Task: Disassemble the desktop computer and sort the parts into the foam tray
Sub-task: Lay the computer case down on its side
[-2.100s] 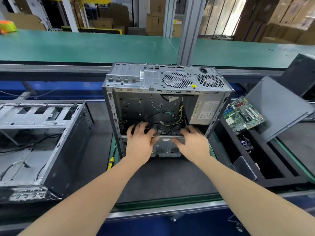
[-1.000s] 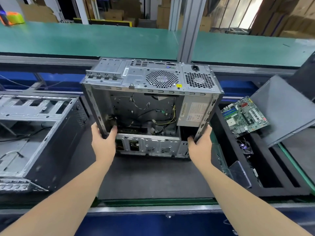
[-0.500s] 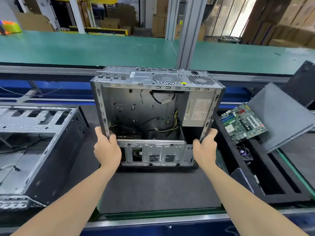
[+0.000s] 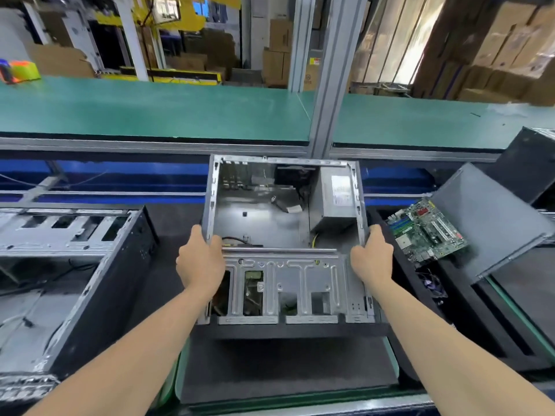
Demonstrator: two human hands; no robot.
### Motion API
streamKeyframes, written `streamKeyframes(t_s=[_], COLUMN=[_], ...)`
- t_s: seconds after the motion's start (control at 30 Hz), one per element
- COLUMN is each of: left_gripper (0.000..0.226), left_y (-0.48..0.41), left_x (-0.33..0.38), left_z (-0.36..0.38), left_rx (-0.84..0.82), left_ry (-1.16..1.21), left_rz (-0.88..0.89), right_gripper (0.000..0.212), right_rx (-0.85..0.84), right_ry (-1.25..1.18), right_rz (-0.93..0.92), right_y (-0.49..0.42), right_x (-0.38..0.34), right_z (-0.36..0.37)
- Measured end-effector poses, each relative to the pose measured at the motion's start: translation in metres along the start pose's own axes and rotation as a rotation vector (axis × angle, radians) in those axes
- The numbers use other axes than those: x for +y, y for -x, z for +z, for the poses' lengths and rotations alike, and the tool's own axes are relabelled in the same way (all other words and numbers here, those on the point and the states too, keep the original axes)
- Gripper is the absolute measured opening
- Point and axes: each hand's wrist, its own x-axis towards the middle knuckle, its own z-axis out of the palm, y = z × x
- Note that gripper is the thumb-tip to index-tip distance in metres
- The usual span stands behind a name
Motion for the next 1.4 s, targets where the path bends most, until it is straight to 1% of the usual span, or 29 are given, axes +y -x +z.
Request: streamKeyframes(t_s=[0.1, 0.27, 0.4, 0.5, 0.6, 0.7, 0.87, 1.0, 1.1, 1.17, 1.2, 1.3, 1.33, 1.4], left_gripper=[0.024, 0.014, 0.012, 0.013, 0.014, 0.013, 0.011, 0.021, 0.031, 0.035, 0.036, 0.041, 0.039, 0.029], left_y=[-0.008, -0.021, -0.031, -0.037, -0.043, -0.046, -0.046, -0.044, -0.044, -0.046, -0.047, -0.043, -0.04, -0.033], left_x=[0.004, 0.005, 0.003, 0.003, 0.003, 0.003, 0.004, 0.01, 0.012, 0.011, 0.008, -0.006, -0.013, -0.027], left_z=[0.009, 0.02, 0.033, 0.042, 0.048, 0.052, 0.054, 0.051, 0.045, 0.039, 0.035, 0.019, 0.012, -0.001], left_rx=[-0.036, -0.097, -0.147, -0.163, -0.183, -0.182, -0.185, -0.219, -0.284, -0.352, -0.382, -0.383, -0.368, -0.364], left_ry=[-0.026, -0.111, -0.185, -0.241, -0.276, -0.288, -0.28, -0.273, -0.283, -0.236, -0.177, -0.008, 0.005, 0.014], left_rz=[-0.062, -0.108, -0.15, -0.172, -0.191, -0.214, -0.214, -0.247, -0.271, -0.296, -0.311, -0.315, -0.296, -0.264], right_gripper=[0.02, 0.018, 0.013, 0.009, 0.011, 0.009, 0.012, 0.017, 0.026, 0.029, 0.031, 0.054, 0.054, 0.044], right_rx=[-0.002, -0.041, -0.103, -0.124, -0.135, -0.15, -0.153, -0.159, -0.147, -0.121, -0.108, -0.082, -0.09, -0.163], right_ry=[0.053, 0.144, 0.182, 0.206, 0.225, 0.235, 0.26, 0.269, 0.23, 0.2, 0.202, 0.287, 0.276, 0.206], right_rz=[0.022, 0.037, 0.069, 0.068, 0.071, 0.09, 0.09, 0.09, 0.086, 0.022, -0.029, -0.216, -0.279, -0.385], right_y=[-0.013, -0.032, -0.048, -0.056, -0.063, -0.068, -0.072, -0.071, -0.068, -0.061, -0.057, -0.04, -0.033, -0.014], right_x=[-0.002, -0.006, -0.008, -0.004, -0.002, -0.001, 0.0, -0.002, -0.005, -0.01, -0.012, -0.021, -0.026, -0.041], right_z=[0.009, 0.025, 0.038, 0.046, 0.052, 0.057, 0.061, 0.062, 0.063, 0.064, 0.064, 0.068, 0.071, 0.078])
